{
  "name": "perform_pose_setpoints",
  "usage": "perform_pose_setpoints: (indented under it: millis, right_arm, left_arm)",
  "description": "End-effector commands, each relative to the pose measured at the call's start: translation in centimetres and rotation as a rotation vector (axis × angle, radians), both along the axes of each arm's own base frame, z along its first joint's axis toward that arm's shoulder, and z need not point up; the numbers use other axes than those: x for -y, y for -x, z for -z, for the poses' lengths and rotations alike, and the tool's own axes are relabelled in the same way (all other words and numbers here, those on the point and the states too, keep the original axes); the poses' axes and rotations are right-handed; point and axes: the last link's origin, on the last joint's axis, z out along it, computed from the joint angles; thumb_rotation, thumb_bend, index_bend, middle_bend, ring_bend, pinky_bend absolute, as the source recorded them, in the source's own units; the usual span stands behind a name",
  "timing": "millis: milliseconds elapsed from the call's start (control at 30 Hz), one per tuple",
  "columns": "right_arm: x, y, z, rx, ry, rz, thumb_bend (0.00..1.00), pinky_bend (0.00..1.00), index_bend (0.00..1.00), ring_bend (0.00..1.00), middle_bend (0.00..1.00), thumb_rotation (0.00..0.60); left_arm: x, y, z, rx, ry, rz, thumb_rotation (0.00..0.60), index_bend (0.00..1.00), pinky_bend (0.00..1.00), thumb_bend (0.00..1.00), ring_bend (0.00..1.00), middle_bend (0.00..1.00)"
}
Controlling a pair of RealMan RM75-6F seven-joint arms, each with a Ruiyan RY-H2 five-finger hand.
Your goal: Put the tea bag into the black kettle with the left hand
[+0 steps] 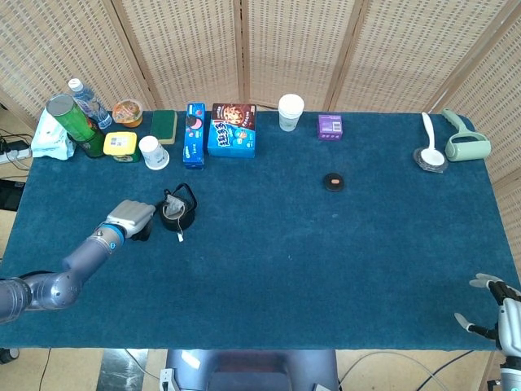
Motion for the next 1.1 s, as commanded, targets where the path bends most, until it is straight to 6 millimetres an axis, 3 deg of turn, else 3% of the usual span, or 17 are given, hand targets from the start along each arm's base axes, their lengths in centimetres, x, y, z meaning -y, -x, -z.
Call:
perform_pose_setpoints:
  millis: [33,500,933,1100]
  right_arm:
    - [0.0,0.1,0.0,0.000,0.000,0.003,0.04,0.20,0.34,0.29,0.27,0.600]
    - [-0.3,0.3,0.0,-0.001,0.001,0.014,0.04,0.20,0.34,0.29,0.27,0.600]
    - [-0.1,0.1,-0.1,-0.001,0.001,0.005,0.04,0.20,0.34,0.29,0.27,0.600]
    - [0.0,-0.1,-0.1,-0.005,0.000,-0.005,0.04,0.20,0.34,0.29,0.27,0.600]
  left_arm:
    - [0.0,-0.1,0.3,0.001,0.007,0.002,0.600,0.00,0.96,0.91,1.00,1.00]
    - [0.3,-0.5,1.7,0.001,0.050,0.007,0.600,0.00,0.96,0.91,1.00,1.00]
    - [1.7,-1.4,-1.2,0.108,-0.037,0.036,0.600,0.00,0.96,0.90,1.00,1.00]
    - [2.9,-0.8,-2.5,0.162,-0.112,0.054,0.600,0.00,0.94,0.82,1.00,1.00]
